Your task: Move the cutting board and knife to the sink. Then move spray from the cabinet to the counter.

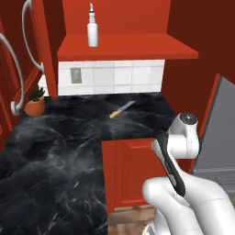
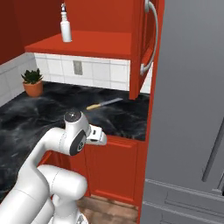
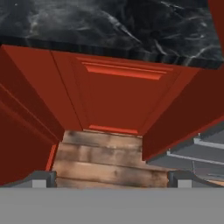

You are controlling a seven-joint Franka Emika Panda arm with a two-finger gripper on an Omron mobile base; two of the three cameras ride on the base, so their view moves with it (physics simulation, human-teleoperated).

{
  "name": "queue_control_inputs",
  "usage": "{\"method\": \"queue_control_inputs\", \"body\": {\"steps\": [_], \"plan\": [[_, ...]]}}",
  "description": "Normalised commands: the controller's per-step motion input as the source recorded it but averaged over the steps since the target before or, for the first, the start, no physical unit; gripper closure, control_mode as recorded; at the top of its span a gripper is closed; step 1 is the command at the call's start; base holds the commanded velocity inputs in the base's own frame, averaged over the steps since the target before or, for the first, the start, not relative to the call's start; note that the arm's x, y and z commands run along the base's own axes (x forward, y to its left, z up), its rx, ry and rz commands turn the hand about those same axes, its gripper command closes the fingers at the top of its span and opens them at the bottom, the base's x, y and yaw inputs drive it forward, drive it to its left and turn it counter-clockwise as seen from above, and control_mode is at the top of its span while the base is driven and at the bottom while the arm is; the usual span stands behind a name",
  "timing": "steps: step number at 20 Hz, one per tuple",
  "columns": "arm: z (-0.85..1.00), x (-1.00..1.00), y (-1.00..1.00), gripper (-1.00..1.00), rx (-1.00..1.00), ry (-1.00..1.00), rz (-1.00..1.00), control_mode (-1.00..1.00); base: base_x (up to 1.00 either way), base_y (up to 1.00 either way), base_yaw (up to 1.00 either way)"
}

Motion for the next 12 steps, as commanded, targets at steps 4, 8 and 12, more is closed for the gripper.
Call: {"method": "queue_control_inputs", "body": {"steps": [4, 8, 12], "plan": [[0.0, 0.0, 0.0, -1.0, 0.0, 0.0, 0.0, 1.0, 0.66, 0.22, 0.0], [0.0, 0.0, 0.0, -1.0, 0.0, 0.0, 0.0, 1.0, 0.69, 0.23, 0.0], [0.0, 0.0, 0.0, -1.0, 0.0, 0.0, 0.0, 1.0, 0.69, 0.16, 0.0]]}}
